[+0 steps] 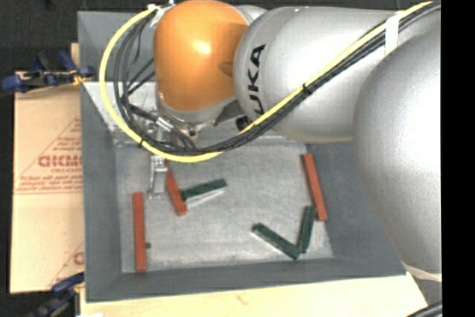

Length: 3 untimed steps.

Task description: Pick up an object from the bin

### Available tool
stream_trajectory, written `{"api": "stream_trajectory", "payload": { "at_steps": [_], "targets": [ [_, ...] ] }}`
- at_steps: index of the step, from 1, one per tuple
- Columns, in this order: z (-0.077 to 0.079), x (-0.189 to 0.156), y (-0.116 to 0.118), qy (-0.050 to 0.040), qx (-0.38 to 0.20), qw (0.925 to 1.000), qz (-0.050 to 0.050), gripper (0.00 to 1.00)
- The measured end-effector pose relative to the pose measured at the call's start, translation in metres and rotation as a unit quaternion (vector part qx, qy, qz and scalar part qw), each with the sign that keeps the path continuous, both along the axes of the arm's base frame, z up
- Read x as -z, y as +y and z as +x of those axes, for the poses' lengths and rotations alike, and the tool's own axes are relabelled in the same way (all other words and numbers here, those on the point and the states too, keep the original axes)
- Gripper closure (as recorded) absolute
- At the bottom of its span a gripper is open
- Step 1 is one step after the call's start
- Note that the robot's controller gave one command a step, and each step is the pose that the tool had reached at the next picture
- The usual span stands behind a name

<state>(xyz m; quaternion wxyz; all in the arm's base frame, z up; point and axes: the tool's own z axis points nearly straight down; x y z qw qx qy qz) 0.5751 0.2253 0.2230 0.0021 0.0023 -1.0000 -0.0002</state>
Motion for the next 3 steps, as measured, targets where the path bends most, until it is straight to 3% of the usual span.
{"api": "stream_trajectory", "payload": {
  "at_steps": [2, 3],
  "targets": [
    [0.073, 0.138, -0.094, -0.0026, -0.149, 0.9888, -0.001, 0.00],
    [0.020, 0.151, -0.184, -0.0046, -0.260, 0.9656, 0.000, 0.00]
  ]
}}
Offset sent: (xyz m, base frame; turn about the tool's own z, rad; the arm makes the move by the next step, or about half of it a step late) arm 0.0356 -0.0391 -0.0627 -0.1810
